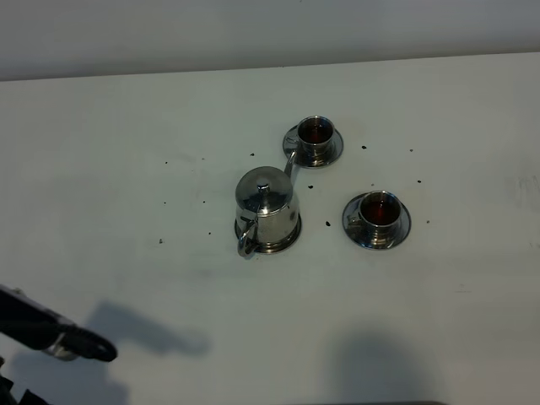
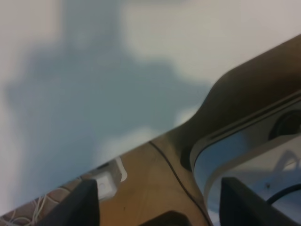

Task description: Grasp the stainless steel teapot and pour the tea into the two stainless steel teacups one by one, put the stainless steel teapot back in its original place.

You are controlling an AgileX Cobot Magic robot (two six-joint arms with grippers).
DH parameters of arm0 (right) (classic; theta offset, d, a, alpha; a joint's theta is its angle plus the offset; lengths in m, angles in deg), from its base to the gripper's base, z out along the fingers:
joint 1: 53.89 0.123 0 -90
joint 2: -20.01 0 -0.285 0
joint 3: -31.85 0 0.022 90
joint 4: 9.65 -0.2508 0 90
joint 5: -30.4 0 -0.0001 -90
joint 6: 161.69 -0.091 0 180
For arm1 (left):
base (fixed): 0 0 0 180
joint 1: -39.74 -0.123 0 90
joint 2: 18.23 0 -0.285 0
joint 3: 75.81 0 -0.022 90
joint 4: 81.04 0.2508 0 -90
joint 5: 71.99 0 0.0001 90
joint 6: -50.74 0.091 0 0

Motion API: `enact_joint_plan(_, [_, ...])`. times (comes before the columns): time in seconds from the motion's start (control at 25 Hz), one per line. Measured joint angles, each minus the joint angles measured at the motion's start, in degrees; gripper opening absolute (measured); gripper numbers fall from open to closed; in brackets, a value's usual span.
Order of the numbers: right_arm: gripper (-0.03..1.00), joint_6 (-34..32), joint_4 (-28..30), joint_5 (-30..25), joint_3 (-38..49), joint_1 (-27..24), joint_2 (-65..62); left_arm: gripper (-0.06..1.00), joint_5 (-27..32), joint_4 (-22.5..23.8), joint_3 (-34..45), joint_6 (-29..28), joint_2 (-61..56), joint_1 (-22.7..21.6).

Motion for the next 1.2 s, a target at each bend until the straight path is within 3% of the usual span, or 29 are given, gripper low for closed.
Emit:
enact_joint_plan(0.16, [0.22,0.0,0.0,0.0,0.0,0.0,0.0,0.58,-0.6,0.0,0.1,0.0,-4.2,0.0])
enact_joint_plan(0.28, [0.22,0.0,0.0,0.0,0.0,0.0,0.0,0.58,-0.7,-0.1,0.1,0.2,-7.8,-2.7])
enact_joint_plan(0.68, [0.22,0.0,0.0,0.0,0.0,0.0,0.0,0.58,-1.0,-3.7,0.4,7.4,-22.5,-28.9])
enact_joint_plan(0.8, [0.22,0.0,0.0,0.0,0.0,0.0,0.0,0.58,-1.0,-5.6,0.4,10.6,-27.5,-34.5])
enact_joint_plan(0.96, [0.22,0.0,0.0,0.0,0.0,0.0,0.0,0.58,-1.0,-6.3,0.6,11.7,-34.4,-38.6])
enact_joint_plan(1.2, [0.22,0.0,0.0,0.0,0.0,0.0,0.0,0.58,-0.9,-6.3,0.6,11.8,-41.3,-39.2])
